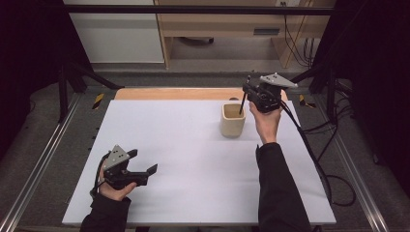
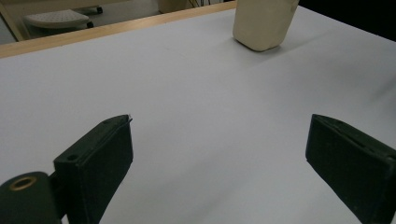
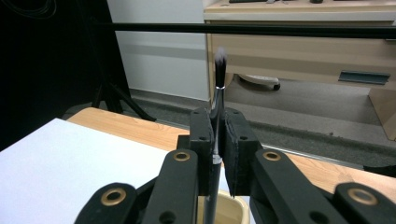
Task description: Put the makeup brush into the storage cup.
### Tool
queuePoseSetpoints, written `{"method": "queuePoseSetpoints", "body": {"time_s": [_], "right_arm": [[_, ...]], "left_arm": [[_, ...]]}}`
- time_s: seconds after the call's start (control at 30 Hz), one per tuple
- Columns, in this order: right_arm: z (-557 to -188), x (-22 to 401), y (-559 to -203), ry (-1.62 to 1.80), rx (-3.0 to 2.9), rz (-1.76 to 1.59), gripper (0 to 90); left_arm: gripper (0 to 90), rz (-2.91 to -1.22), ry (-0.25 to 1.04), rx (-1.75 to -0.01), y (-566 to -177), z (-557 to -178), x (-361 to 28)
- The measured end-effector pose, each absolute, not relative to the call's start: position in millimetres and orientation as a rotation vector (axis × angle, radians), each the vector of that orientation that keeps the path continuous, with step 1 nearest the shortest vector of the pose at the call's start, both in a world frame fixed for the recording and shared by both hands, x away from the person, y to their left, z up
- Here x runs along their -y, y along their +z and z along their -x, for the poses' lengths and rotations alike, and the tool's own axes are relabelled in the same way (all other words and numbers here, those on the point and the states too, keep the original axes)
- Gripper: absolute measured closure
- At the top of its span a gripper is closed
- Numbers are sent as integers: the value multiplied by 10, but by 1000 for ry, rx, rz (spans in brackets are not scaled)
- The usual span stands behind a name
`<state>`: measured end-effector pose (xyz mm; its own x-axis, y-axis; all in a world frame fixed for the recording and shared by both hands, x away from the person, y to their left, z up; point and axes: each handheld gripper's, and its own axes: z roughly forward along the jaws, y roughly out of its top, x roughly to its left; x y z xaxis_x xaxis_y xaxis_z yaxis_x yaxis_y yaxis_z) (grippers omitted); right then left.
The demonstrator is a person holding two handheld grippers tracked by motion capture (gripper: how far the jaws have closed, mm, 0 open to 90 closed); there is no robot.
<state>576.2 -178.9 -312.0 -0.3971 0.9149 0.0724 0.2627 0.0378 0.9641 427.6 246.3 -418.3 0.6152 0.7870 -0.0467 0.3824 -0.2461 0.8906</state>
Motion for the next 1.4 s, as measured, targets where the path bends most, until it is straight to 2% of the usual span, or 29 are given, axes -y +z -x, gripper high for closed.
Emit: {"method": "queuePoseSetpoints", "body": {"time_s": [0.9,1.4], "right_arm": [[-5903,1757,-3416,1357,-1746,-1246,832],[-5917,1746,-3733,1326,-1796,-1290,832]], "left_arm": [[70,-1856,517,-933,-4177,-4270,-2456],[70,-1859,518,-933,-4180,-4271,-2450]]}}
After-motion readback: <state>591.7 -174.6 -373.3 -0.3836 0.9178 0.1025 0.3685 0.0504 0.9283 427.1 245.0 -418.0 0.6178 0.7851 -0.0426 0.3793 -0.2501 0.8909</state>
